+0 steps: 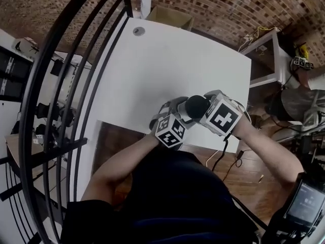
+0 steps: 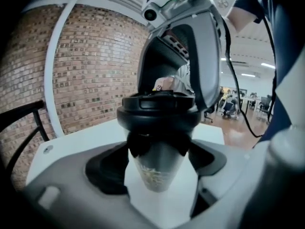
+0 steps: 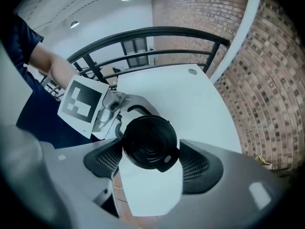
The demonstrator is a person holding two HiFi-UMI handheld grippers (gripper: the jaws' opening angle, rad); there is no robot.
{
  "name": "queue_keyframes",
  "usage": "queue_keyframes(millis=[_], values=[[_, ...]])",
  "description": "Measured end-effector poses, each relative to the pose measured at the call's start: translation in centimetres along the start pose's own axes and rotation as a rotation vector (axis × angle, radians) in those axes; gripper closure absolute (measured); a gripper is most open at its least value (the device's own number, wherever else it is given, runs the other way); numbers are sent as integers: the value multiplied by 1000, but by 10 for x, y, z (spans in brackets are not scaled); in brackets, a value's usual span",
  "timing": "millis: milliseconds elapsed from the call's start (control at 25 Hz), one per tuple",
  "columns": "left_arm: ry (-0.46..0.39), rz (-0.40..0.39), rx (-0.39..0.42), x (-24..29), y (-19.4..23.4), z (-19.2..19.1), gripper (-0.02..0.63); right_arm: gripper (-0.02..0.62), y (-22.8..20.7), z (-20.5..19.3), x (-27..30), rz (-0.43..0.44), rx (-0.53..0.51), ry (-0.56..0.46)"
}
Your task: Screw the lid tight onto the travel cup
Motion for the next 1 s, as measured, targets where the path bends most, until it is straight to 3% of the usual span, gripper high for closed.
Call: queue_keyframes(millis=[80, 160, 240, 360, 440, 520, 600, 800, 880, 1000], values=[[-1, 7, -9, 1, 0, 0, 215, 223, 1, 2, -4, -10, -60, 7], [-2, 5, -15, 2, 1, 1, 215, 155, 4, 10, -12, -6, -229, -3], [-1, 0, -11, 1, 2, 1, 215, 155, 9, 20, -16, 26, -416, 3], [1, -2, 2, 1, 1, 1, 216, 156, 13, 22, -5, 82, -617, 85], [2, -2, 10, 2, 1, 1, 218, 166, 9, 18, 3, 78, -720, 151], [7, -1, 19, 3, 1, 0, 221, 202, 6, 18, 5, 66, -757, 172], [11, -3, 17, 3, 1, 0, 222, 206, 2, 18, 5, 71, -630, 167], [22, -10, 0, 2, 5, -3, 229, 206, -12, 3, 8, 31, 9, 110], [28, -11, 0, 4, 6, -3, 230, 207, -16, -3, 8, 12, 124, 74], [37, -13, 0, 6, 7, -2, 230, 207, -13, 0, 4, -12, 138, 41]])
Point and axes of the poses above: the fingertips, and each gripper's own axes: x forward along the fingers, y to its left, z out of its top, the point moved 5 cm from there along -x, backward along the fingers, and after that the axes turned 8 degrees about -x, right-handed, at the moved point
